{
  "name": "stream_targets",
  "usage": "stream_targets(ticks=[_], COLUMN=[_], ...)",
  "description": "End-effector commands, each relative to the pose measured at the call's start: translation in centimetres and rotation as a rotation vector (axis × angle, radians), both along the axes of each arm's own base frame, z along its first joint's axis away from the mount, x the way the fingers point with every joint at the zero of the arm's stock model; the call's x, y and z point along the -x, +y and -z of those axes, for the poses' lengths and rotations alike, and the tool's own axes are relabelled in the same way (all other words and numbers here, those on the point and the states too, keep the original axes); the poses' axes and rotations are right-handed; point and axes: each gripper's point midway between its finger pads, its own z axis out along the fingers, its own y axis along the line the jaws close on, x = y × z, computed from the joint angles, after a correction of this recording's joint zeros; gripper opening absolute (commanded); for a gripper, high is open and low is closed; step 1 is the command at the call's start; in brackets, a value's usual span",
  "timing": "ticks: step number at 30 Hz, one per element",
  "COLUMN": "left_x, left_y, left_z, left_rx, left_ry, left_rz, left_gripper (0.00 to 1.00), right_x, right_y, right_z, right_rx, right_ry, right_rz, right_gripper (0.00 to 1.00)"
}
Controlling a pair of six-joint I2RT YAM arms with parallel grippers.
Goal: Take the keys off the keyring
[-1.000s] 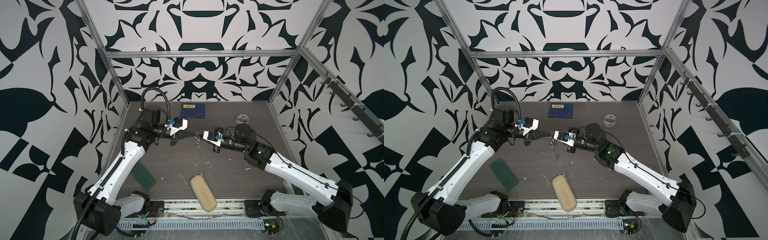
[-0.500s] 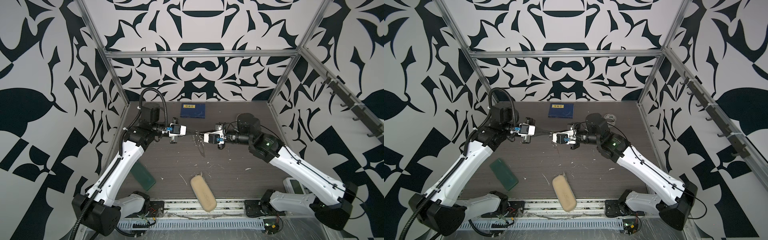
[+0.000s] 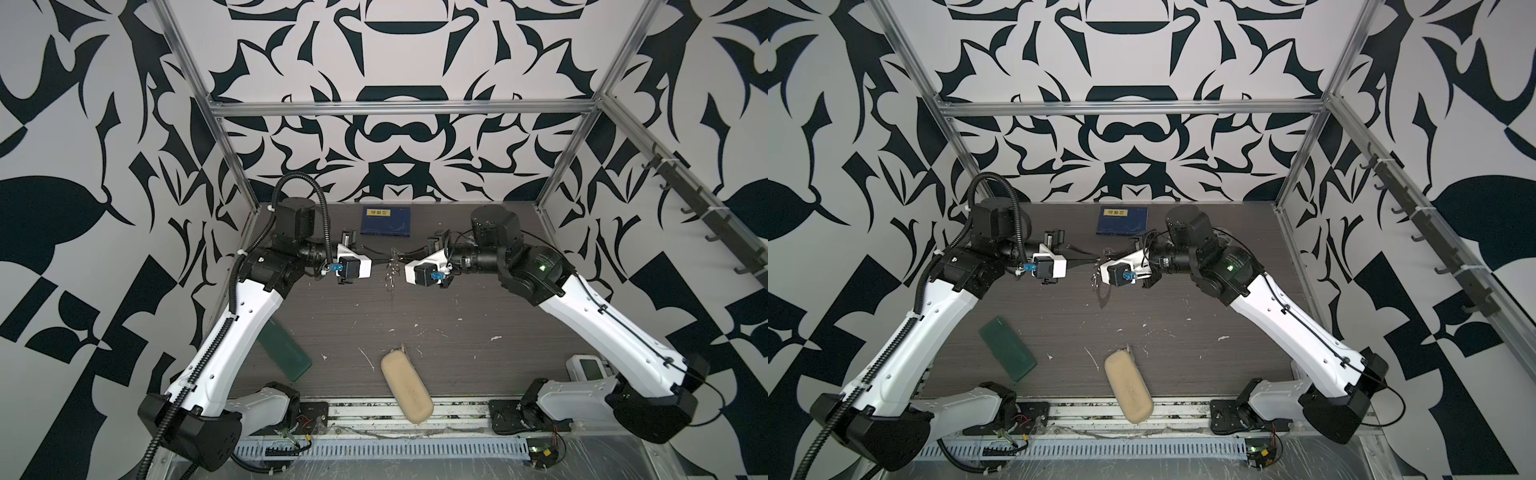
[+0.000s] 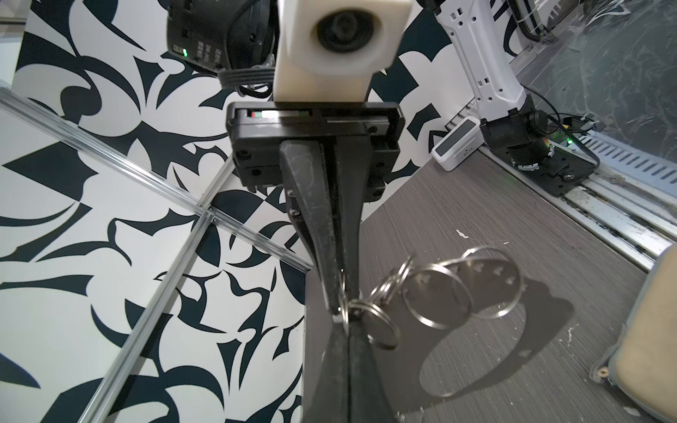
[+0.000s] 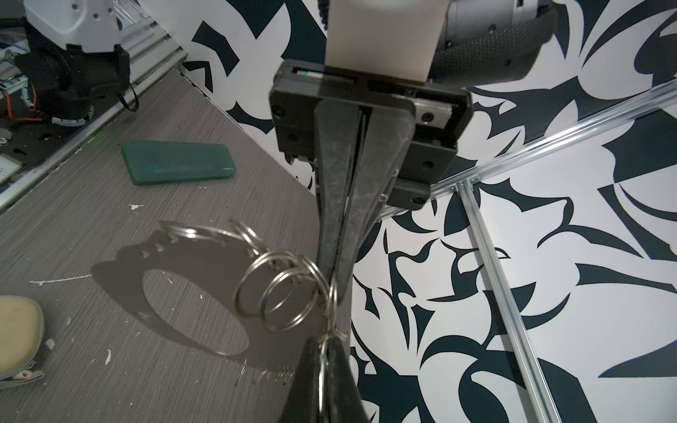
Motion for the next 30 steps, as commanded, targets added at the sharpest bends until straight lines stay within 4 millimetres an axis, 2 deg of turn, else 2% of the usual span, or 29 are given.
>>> stream_targets(ticks=[1, 7, 12, 16, 23, 27, 30], left_x=[0.6, 0.9, 1.5, 1.9, 1.7, 1.5, 1.4], left_y=[0.5, 0.4, 0.5, 0.6, 0.6, 0.6, 0.7], left_z=[0.9, 0.3, -0.7, -1.1, -1.1, -1.5, -1.9], left_rx=[-0.037, -0.032, -0.015, -0.018, -0.044, -0.031, -0.017], left_ry=[0.044, 0.035, 0.051, 0.098, 0.17, 0.17, 0.187], left_rz=[0.005, 0.017, 0.035, 0.045, 0.034, 0.033, 0.033], left_gripper=[0.0, 0.0, 0.0, 0.0, 0.0, 0.0, 0.0], right_x=[-0.4, 0.7, -0.2, -2.2, -3.4, -4.4, -4.4], right_y=[-2.4, -1.8, -2.1, -2.4, -2.2, -2.5, -2.4], right_z=[-6.0, -7.3, -7.2, -6.6, -7.1, -6.1, -5.9], right_rx=[-0.088, -0.123, -0.127, -0.079, -0.001, 0.071, 0.067], right_ry=[-0.104, -0.012, 0.016, -0.091, -0.369, -0.428, -0.434], right_rz=[0.074, 0.016, 0.024, 0.057, 0.065, 0.096, 0.088], right_gripper=[0.0, 0.0, 0.0, 0.0, 0.0, 0.0, 0.0])
